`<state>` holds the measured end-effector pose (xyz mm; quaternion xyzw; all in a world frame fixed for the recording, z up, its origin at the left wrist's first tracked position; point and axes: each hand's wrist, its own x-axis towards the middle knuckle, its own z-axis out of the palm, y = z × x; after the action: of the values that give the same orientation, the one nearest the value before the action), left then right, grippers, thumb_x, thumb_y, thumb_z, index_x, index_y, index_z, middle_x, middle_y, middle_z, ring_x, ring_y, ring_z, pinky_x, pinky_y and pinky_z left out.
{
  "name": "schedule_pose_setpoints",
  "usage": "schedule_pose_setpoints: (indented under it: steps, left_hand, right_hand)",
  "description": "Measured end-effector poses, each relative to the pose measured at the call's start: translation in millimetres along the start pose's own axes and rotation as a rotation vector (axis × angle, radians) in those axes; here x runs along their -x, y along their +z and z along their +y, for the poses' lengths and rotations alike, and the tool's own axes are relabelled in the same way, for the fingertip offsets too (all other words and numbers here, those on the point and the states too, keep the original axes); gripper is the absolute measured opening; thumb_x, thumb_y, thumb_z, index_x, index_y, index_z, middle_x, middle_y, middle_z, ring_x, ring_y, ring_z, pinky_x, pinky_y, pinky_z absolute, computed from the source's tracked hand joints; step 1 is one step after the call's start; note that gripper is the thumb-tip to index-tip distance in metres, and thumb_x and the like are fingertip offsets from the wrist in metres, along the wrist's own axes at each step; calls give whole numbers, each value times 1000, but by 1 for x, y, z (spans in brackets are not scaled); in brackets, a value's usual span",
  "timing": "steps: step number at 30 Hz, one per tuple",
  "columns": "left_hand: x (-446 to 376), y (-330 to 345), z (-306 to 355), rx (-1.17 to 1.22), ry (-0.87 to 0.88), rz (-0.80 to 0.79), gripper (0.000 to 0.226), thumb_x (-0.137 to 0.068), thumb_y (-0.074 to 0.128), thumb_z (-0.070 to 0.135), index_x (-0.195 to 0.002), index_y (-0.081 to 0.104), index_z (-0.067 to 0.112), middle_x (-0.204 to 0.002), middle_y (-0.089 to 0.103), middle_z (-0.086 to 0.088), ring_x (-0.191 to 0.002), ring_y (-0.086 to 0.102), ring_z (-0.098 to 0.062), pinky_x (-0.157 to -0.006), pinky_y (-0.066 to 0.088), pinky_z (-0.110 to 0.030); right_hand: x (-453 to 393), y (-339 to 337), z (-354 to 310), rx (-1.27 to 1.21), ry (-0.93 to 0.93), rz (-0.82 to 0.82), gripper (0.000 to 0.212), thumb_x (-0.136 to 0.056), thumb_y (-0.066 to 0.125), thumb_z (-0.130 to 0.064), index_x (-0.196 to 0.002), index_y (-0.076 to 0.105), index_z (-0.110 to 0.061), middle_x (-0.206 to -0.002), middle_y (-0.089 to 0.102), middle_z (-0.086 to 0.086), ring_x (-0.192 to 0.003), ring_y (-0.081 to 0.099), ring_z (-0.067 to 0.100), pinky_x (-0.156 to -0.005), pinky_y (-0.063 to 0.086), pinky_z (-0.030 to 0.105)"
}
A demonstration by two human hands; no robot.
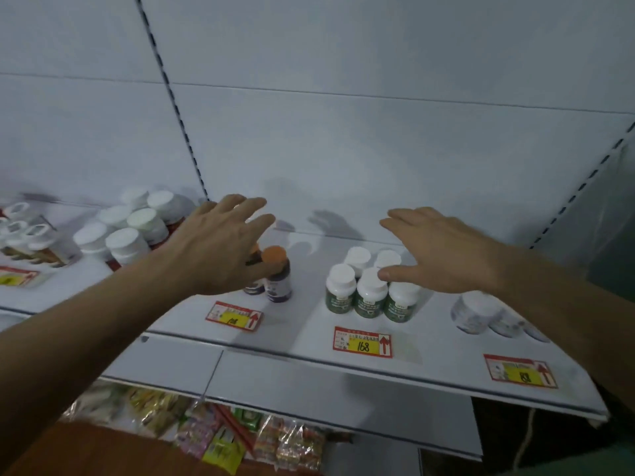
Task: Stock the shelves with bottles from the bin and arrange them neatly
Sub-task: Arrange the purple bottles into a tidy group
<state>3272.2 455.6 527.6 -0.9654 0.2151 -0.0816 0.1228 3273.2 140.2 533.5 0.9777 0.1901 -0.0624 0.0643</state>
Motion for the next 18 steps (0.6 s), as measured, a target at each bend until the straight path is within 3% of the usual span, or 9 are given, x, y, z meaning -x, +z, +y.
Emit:
schedule_pose_setpoints:
  steps: [7,13,18]
  left_hand:
    - [20,15,-62,-4,-24,-64,94,-79,20,87,-150,34,27,-159,35,-2,-143,37,-23,-110,42,-47]
    - [19,37,-104,88,17,-72,102,-74,23,90,-153,31,25,-158,36,3,-142,39,-19,-110,39,-41]
    - [17,69,-120,443,31,-82,98,-78,62,74,-155,25,26,-160,34,2,-141,39,-20,-112,37,-38]
  right_hand:
    - [-35,-10,-63,1,-94,16,83,-94,45,-69,-158,23,-20,-165,20,0,-149,22,24,-117,32,48]
    - [-72,-10,-116,-46,-90,-15,90,-87,52,-75,-156,26,-23,-157,35,-2,-142,33,23,-112,37,47]
    - [-90,4,-148,-259,18,16,96,-80,66,-73,-156,27,-30,-156,40,-6,-137,40,17,-111,40,40]
